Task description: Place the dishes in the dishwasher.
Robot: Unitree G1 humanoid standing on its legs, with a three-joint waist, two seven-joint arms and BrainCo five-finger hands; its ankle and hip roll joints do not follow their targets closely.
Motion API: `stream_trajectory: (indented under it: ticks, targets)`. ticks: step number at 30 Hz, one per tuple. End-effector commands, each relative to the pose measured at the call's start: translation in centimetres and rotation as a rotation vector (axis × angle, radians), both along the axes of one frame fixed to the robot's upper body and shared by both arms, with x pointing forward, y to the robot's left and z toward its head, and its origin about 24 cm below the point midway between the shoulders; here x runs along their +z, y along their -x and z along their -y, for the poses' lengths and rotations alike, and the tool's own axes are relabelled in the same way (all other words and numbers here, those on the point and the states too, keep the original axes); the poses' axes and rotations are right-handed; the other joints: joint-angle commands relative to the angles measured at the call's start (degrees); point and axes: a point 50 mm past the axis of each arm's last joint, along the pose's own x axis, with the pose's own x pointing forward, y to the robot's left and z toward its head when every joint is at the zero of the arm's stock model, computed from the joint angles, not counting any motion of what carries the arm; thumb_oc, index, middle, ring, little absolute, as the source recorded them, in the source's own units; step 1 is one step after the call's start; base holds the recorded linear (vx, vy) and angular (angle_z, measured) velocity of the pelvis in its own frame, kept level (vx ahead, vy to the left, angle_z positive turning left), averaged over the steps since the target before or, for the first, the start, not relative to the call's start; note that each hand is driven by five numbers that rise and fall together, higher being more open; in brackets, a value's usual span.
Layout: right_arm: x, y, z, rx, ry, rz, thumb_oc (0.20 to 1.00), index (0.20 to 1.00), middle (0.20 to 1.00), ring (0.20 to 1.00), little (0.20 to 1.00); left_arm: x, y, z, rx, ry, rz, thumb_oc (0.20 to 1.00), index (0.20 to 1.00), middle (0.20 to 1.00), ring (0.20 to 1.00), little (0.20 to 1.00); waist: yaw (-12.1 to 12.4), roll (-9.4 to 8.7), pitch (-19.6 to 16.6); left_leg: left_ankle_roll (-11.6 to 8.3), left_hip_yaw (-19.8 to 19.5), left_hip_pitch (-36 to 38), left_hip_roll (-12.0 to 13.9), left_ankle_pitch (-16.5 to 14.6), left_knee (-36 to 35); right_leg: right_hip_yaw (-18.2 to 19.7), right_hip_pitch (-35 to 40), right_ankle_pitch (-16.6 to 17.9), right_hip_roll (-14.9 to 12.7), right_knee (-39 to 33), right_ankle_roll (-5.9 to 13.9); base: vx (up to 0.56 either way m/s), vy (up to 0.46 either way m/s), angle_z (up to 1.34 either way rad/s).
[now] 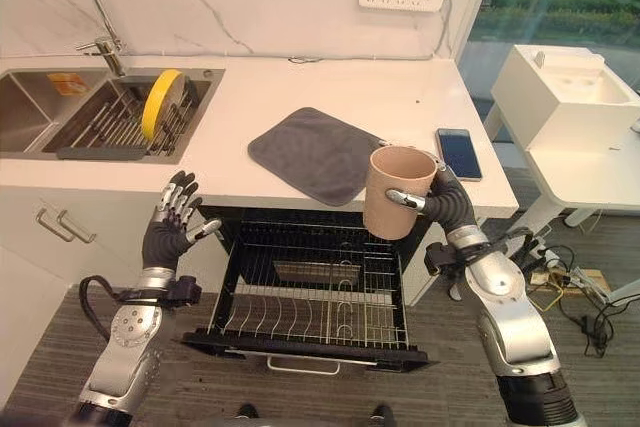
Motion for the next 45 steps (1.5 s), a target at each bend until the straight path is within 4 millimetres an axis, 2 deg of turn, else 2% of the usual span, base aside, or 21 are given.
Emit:
stream_trajectory:
  ticks: [1,4,5,6,7,10,18,24,27,29,33,38,45]
  targets:
    - [7.6,-0.1,-1.5,0.107,0.019,0.384,0.200,0.200,0.200,0.200,0.200,4.8,-1.9,1.1,-0.180,-0.019,0.168,1.000,1.000,1.000,1.000,1.000,-0.7,-0.13,3.8,-0.76,1.8,-10.8,4.1,-7.0,14.9,2.7,-8.3,-13.1,-4.0,14.9,-1.92,-0.49,-0.001,0.15]
    - [10.0,-0.2,-2.4,0.152,0.079,0.475,0.200,0.200,0.200,0.200,0.200,6.4,-2.4,1.5,-0.216,-0.122,0.209,1.000,1.000,1.000,1.000,1.000,-2.4,1.07,10.2,-1.59,1.0,-18.0,7.1,-5.8,21.3,4.6,-16.6,-14.8,-5.9,22.0,-2.43,-0.36,0.078,-0.01]
    - [10.2,-0.2,-2.5,0.162,0.093,0.480,0.200,0.200,0.200,0.200,0.200,6.5,-2.4,1.5,-0.221,-0.122,0.202,1.000,1.000,1.000,1.000,1.000,-2.6,1.28,10.8,-1.76,1.2,-18.9,7.7,-5.4,21.9,4.8,-17.7,-14.9,-6.3,22.8,-2.48,-0.21,0.157,-0.11]
    - [10.3,-0.1,-2.8,0.180,0.116,0.479,0.200,0.200,0.200,0.200,0.200,5.9,-2.6,1.6,-0.260,-0.043,0.126,1.000,1.000,1.000,1.000,1.000,-2.8,1.76,11.9,-2.13,1.3,-20.5,8.6,-4.2,23.3,5.2,-19.2,-15.3,-6.7,24.2,-2.64,-0.09,0.130,-0.01]
    - [10.3,-0.1,-2.8,0.184,0.125,0.480,0.200,0.200,0.200,0.200,0.200,5.8,-2.5,1.6,-0.266,-0.035,0.121,1.000,1.000,1.000,1.000,1.000,-3.0,1.98,12.3,-2.23,1.1,-21.2,8.8,-4.4,24.3,5.5,-20.0,-16.1,-6.8,25.6,-2.65,-0.09,0.148,0.11]
    - [10.6,-0.3,-3.1,0.207,0.176,0.485,0.200,0.200,0.200,0.200,0.200,5.8,-2.3,1.4,-0.276,-0.103,0.146,1.000,1.000,1.000,1.000,1.000,-3.9,2.78,13.9,-2.38,1.2,-25.4,10.5,-3.4,29.4,6.9,-23.5,-18.2,-7.0,29.9,-3.45,-0.06,0.122,-0.30]
    - [10.8,-0.2,-3.2,0.192,0.215,0.516,0.200,0.200,0.200,0.200,0.200,6.3,-2.3,0.3,-0.234,-0.354,0.136,1.000,1.000,1.000,1.000,1.000,-3.4,3.24,15.2,-2.69,0.8,-28.3,12.2,-2.5,34.1,6.7,-25.0,-20.1,-8.0,34.2,-3.74,-0.01,0.017,-0.05]
    - [10.5,-0.9,-2.3,0.138,0.249,0.478,0.200,0.200,0.200,0.200,0.200,4.3,-2.9,-2.6,-0.057,-0.532,-0.046,1.000,1.000,1.000,1.000,1.000,-2.5,3.09,15.7,-2.54,0.6,-28.9,13.1,-2.5,36.1,6.1,-25.1,-21.2,-8.2,36.6,-4.20,0.00,-0.006,0.01]
    - [10.6,-1.6,-1.3,0.106,0.253,0.445,0.200,0.200,0.200,0.200,0.200,3.2,-3.3,-4.7,-0.019,-0.828,-0.213,1.000,1.000,1.000,1.000,1.000,-1.8,2.83,16.0,-2.40,-0.2,-29.1,12.9,-2.7,36.7,5.6,-24.6,-21.5,-8.3,37.6,-4.28,0.03,-0.028,0.05]
    - [10.6,-1.9,-1.2,0.117,0.230,0.418,0.200,0.200,0.200,0.200,0.200,2.9,-3.5,-5.1,-0.039,-0.887,-0.273,1.000,1.000,1.000,1.000,1.000,-1.8,2.84,16.3,-2.19,-0.4,-29.1,12.8,-2.8,36.8,5.6,-24.6,-21.4,-8.4,38.1,-4.25,0.03,0.001,0.09]
    - [10.9,-2.2,-1.6,0.139,0.236,0.423,0.200,0.200,0.200,0.200,0.200,2.0,-4.1,-5.1,-0.064,-1.005,-0.357,1.000,1.000,1.000,1.000,1.000,-1.8,2.79,16.6,-2.02,-0.6,-29.0,12.6,-2.6,36.2,5.5,-24.4,-21.0,-8.4,37.9,-4.09,0.02,0.010,0.05]
    - [12.0,-2.4,-2.6,0.188,0.266,0.454,0.200,0.200,0.200,0.200,0.200,0.5,-4.7,-3.3,-0.192,-1.187,-0.425,1.000,1.000,1.000,1.000,1.000,-2.3,2.31,16.7,-1.70,-0.4,-28.7,12.7,-2.8,35.8,5.6,-24.0,-20.7,-7.9,37.8,-4.11,0.03,0.005,-0.01]
    - [12.4,-2.6,-3.1,0.198,0.281,0.461,0.200,0.200,0.200,0.200,0.200,-1.8,-4.3,-1.7,-0.319,-1.246,-0.475,1.000,1.000,1.000,1.000,1.000,-2.6,1.98,16.8,-1.82,-0.3,-28.5,13.0,-2.8,36.3,5.6,-23.3,-20.9,-7.4,37.9,-4.35,0.03,-0.001,-0.02]
